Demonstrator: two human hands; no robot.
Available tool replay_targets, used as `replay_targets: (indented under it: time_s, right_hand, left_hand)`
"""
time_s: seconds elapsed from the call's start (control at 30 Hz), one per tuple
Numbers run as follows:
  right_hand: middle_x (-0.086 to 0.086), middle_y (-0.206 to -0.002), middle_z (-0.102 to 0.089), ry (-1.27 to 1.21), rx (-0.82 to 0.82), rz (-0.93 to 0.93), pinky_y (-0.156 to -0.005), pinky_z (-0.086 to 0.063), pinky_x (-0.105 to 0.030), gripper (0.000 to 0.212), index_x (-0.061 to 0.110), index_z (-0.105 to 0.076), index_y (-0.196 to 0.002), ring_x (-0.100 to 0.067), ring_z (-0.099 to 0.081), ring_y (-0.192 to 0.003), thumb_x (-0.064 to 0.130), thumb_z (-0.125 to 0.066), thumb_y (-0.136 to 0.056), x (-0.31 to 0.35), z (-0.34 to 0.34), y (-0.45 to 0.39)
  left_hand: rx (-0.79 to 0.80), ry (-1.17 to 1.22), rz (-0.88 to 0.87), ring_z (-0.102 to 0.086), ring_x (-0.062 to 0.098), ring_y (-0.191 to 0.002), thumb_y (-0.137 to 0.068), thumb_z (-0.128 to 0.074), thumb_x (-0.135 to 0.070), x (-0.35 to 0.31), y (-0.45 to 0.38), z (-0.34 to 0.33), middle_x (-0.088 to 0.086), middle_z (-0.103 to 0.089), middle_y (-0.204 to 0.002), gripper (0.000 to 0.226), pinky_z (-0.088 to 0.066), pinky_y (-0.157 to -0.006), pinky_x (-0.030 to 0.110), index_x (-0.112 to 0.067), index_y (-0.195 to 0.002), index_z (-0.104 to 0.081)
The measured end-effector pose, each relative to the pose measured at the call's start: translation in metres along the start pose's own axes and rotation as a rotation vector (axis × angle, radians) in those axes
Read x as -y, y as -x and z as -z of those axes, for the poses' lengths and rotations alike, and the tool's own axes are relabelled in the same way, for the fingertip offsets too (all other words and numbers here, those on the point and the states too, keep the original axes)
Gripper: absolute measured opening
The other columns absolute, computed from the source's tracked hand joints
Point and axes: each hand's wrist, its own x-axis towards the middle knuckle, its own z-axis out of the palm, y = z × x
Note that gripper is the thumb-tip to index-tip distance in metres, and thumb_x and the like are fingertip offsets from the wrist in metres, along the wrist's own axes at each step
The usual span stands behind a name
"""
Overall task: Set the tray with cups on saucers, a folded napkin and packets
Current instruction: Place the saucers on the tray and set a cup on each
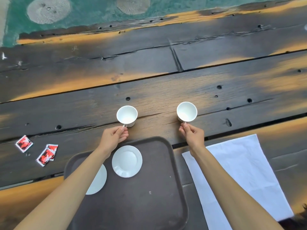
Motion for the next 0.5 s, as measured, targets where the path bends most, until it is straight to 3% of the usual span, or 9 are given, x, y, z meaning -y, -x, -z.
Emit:
replay_targets:
  time_s: [0.2,0.37,0.5]
  right_hand:
    - [0.003,-0.091,-0.08,0.083,0.066,0.006,-0.075,-0.058,-0.012,0.02,0.001,-0.075,-0.112,-0.004,-0.077,-0.082,0.012,-0.065,-0.099,-0.014,-0.016,0.043]
    - [0.007,-0.097,-0.081,0.166,0.178,0.005,-0.093,-0.056,-0.025,0.021,0.008,-0.076,-0.114,-0.009,-0.077,-0.096,0.019,-0.065,-0.1,-0.033,-0.031,0.092]
    - [0.013,-0.095,-0.081,0.185,0.245,0.005,-0.083,-0.058,-0.015,0.016,0.015,-0.079,-0.106,-0.008,-0.077,-0.094,0.019,-0.065,-0.1,-0.049,-0.045,0.127]
  left_hand:
    - [-0.03,0.075,-0.061,-0.077,0.019,-0.091,-0.1,-0.058,-0.017,0.02,0.041,0.044,0.01,-0.077,-0.098,0.017,-0.061,-0.078,0.021,-0.015,-0.105,-0.074]
    - [-0.089,0.121,-0.078,-0.077,0.016,-0.089,-0.1,-0.059,-0.016,0.047,0.082,0.083,0.009,-0.078,-0.095,0.016,-0.06,-0.074,0.017,-0.015,-0.102,-0.074]
    - [-0.153,0.125,-0.085,-0.077,0.015,-0.089,-0.1,-0.058,-0.015,0.074,0.112,0.107,0.008,-0.078,-0.094,0.016,-0.06,-0.075,0.017,-0.013,-0.104,-0.074]
